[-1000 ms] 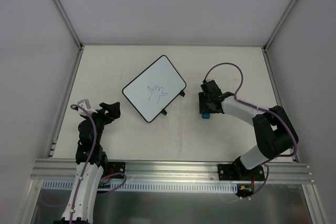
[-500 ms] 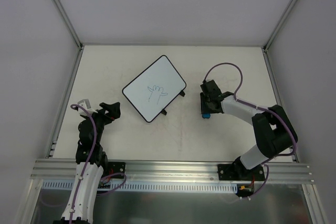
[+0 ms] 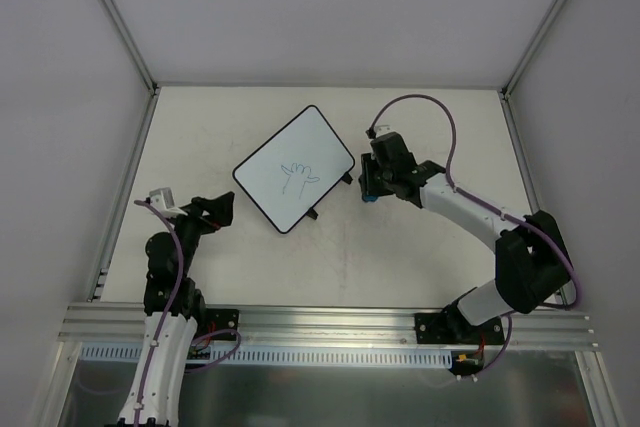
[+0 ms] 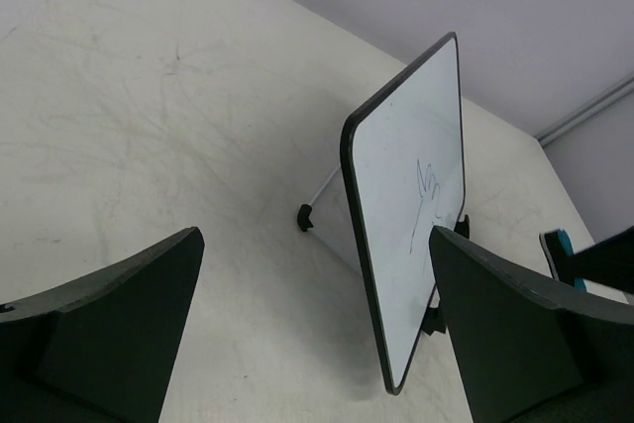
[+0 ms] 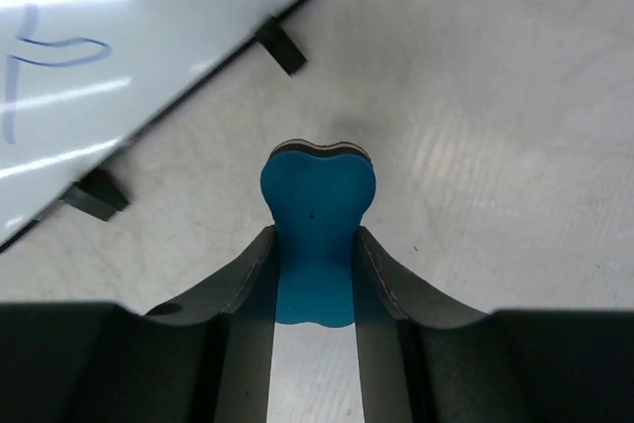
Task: Erase the whiteboard
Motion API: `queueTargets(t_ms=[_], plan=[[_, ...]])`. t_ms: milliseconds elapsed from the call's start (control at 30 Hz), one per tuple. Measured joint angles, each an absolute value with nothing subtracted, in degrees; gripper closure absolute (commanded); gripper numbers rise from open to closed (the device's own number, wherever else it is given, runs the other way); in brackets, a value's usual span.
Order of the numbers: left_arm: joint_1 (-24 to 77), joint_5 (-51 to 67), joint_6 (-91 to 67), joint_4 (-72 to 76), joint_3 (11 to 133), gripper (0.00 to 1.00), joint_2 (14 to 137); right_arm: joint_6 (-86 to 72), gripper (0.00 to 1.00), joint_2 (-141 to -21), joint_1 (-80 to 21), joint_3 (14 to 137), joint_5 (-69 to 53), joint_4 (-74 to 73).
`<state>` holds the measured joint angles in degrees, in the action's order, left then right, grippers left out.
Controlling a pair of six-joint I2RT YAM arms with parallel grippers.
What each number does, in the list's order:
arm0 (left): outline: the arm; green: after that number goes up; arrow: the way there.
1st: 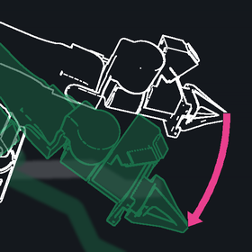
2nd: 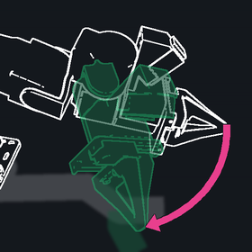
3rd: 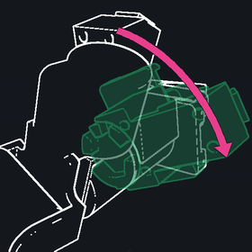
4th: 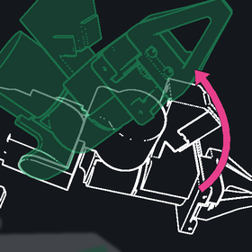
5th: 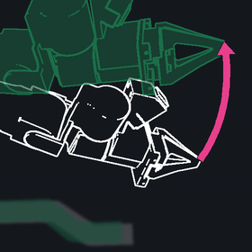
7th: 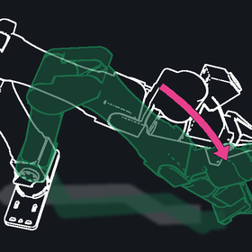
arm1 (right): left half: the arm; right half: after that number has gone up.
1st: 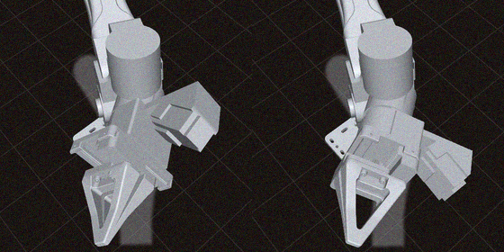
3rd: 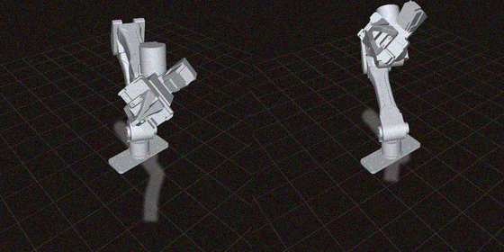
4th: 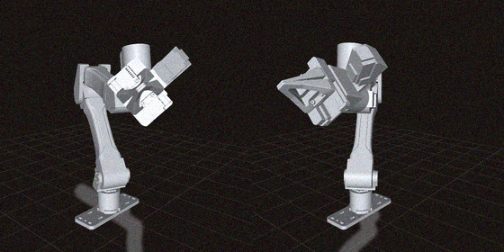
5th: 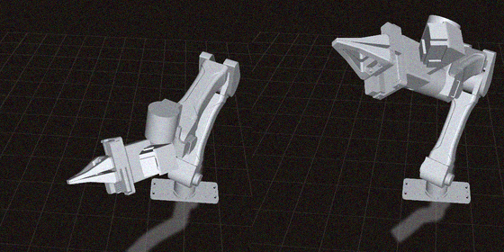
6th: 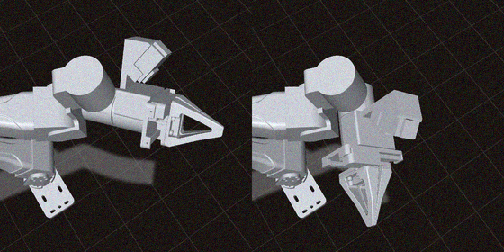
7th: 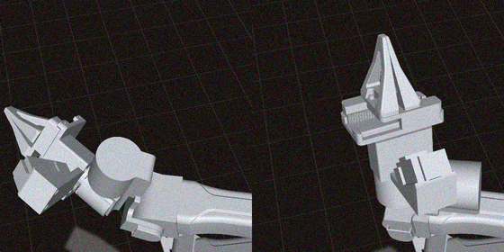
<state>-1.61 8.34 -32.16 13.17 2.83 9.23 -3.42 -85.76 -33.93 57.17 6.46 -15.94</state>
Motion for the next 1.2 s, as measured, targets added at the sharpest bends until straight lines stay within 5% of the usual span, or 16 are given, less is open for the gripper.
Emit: queueTargets(t_ms=[267,500,1200], plan=[[-1.6,14.4,-33.1,24.8,2.8,0.01,29.3,-3.0,1.0,-90.1,-39.8,70.0,6.4,-15.2],[-3.4,20.2,-33.7,35.4,2.7,0.01,34.8,-3.2,1.0,-95.7,-42.0,76.5,6.3,-11.7],[-8.0,34.3,-39.9,64.3,2.7,0.02,59.9,2.3,1.0,-101.5,-53.1,73.8,14.2,11.9]])
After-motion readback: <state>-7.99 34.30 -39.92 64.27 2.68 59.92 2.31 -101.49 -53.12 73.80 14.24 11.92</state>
